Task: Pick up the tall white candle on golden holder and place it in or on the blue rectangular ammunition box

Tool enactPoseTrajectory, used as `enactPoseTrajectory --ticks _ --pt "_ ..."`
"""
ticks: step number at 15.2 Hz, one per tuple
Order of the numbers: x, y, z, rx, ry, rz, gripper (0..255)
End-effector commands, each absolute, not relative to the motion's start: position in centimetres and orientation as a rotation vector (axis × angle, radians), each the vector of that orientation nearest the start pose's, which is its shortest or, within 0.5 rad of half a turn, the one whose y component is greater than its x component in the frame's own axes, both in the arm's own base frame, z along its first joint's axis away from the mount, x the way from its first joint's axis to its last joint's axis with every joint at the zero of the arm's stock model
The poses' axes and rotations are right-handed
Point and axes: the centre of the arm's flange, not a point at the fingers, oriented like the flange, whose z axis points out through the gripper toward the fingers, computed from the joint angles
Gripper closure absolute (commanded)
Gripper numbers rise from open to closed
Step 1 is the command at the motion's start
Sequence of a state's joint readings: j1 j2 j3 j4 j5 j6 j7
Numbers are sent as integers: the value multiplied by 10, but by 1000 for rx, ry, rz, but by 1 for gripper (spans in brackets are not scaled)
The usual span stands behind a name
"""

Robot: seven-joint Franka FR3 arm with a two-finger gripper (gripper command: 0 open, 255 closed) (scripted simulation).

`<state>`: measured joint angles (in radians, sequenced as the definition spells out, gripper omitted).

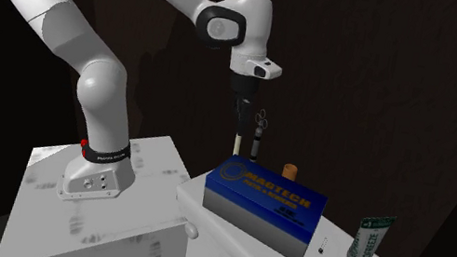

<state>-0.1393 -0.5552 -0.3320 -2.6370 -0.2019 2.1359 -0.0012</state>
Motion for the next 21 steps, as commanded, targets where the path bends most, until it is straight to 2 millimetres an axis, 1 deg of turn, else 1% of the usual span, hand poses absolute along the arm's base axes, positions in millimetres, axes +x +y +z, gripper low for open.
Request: enactPoseTrajectory --ticks 1,6,14,15,21 --pt "333 -177 404 -3107 507 -61 0" --pt "334 -178 380 -3107 507 -61 0" --pt "334 -177 380 -3107 507 -61 0" --pt "334 -177 380 -3107 507 -61 255" --pt "334 -178 380 -3107 507 -61 255"
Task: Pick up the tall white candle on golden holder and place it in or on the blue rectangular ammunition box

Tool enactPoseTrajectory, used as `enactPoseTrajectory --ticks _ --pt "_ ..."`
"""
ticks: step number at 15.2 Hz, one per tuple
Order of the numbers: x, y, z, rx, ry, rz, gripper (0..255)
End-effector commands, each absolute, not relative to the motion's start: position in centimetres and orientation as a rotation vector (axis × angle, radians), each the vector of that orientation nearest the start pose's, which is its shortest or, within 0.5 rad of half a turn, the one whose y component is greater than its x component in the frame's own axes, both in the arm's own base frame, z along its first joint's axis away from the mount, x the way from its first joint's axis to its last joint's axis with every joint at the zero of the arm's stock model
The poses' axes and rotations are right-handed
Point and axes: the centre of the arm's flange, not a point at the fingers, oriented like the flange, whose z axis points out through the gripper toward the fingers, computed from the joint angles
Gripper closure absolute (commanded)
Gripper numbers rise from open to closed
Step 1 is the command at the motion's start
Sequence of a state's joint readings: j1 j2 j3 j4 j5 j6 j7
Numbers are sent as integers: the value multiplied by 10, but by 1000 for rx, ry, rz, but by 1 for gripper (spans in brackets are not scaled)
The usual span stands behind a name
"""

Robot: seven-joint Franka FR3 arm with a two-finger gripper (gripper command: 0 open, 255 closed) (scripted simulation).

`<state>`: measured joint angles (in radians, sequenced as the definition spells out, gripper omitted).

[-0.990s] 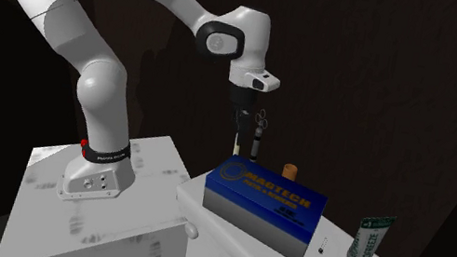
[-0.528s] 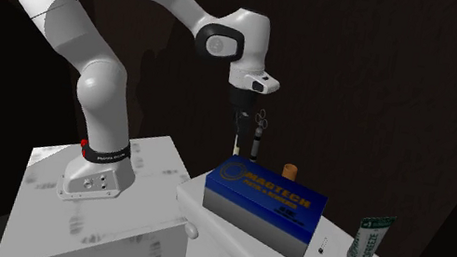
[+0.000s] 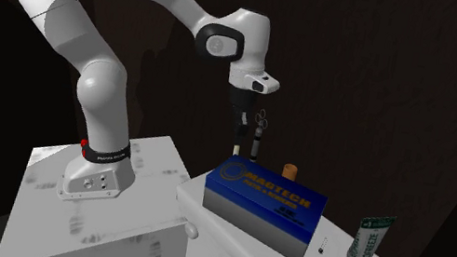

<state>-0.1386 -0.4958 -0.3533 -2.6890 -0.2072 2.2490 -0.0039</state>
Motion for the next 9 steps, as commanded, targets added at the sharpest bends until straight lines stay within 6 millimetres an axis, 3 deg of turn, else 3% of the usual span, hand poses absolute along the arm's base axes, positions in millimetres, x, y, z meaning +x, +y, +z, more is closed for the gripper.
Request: enactPoseTrajectory --ticks 1,3,9 --pt "334 -178 380 -3107 507 -61 255" --pt "334 -178 380 -3107 507 -61 255" --pt "334 -178 412 -3107 507 -61 255"
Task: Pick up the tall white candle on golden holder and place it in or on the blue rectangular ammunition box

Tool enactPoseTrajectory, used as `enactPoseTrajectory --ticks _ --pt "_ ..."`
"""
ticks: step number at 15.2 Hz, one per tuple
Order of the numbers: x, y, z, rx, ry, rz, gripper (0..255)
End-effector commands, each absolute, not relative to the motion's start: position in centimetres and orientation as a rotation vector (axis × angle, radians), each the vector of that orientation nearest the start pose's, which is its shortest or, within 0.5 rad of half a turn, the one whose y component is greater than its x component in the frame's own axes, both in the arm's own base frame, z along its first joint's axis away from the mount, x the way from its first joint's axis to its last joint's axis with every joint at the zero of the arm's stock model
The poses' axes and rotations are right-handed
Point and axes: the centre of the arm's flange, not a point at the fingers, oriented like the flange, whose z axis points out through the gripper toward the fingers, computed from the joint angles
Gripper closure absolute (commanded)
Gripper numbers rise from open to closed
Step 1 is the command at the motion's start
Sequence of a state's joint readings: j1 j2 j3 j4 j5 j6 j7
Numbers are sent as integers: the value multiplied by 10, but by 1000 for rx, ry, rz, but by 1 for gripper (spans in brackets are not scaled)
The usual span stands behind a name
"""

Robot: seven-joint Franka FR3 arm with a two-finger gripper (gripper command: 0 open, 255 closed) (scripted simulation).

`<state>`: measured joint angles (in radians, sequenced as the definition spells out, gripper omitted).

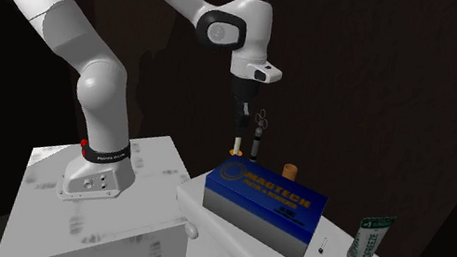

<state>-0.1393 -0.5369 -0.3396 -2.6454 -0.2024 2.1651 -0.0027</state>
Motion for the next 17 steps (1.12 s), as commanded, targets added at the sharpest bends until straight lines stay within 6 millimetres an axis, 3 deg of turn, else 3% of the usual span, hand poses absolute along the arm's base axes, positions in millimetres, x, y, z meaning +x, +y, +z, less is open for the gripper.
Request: enactPoseTrajectory --ticks 1,17 --pt "334 -178 417 -3107 507 -61 255" --pt "334 -178 502 -3107 507 -61 255"
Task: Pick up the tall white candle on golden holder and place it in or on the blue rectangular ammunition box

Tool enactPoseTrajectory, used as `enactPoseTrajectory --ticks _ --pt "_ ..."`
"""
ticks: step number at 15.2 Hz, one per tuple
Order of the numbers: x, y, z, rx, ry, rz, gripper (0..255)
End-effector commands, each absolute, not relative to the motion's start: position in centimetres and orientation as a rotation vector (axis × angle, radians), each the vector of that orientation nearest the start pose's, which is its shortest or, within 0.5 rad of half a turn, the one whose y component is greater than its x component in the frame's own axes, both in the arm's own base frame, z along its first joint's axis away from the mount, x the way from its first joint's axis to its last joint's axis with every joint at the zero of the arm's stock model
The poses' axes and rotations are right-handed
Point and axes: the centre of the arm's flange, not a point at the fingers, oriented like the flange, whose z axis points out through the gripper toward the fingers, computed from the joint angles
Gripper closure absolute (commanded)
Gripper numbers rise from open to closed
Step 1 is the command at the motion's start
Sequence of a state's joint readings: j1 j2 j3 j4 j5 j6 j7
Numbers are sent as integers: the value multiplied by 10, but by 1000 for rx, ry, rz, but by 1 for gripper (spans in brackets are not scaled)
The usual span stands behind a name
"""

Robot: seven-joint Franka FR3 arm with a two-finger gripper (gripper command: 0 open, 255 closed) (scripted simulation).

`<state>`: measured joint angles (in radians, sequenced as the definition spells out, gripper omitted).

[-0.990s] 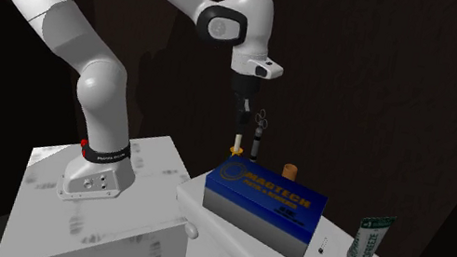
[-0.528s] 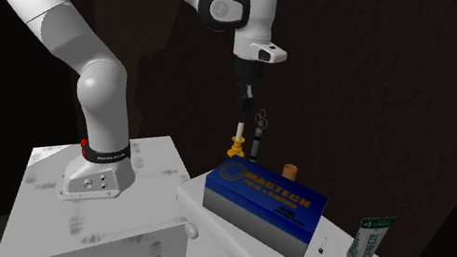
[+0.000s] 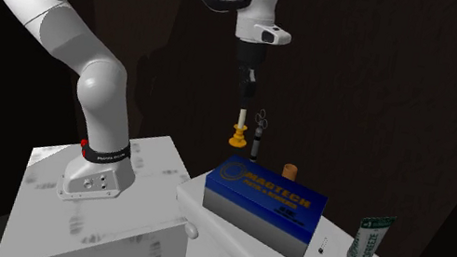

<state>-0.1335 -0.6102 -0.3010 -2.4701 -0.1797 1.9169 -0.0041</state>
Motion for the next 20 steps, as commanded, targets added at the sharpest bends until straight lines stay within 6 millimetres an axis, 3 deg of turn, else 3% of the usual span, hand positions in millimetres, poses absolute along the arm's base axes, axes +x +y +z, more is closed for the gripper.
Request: enactPoseTrajectory --ticks 1,10,20 --pt "334 -178 507 -3107 507 -61 255" --pt "334 -178 553 -3107 507 -61 255" --pt "328 -304 591 -3107 507 -61 255"
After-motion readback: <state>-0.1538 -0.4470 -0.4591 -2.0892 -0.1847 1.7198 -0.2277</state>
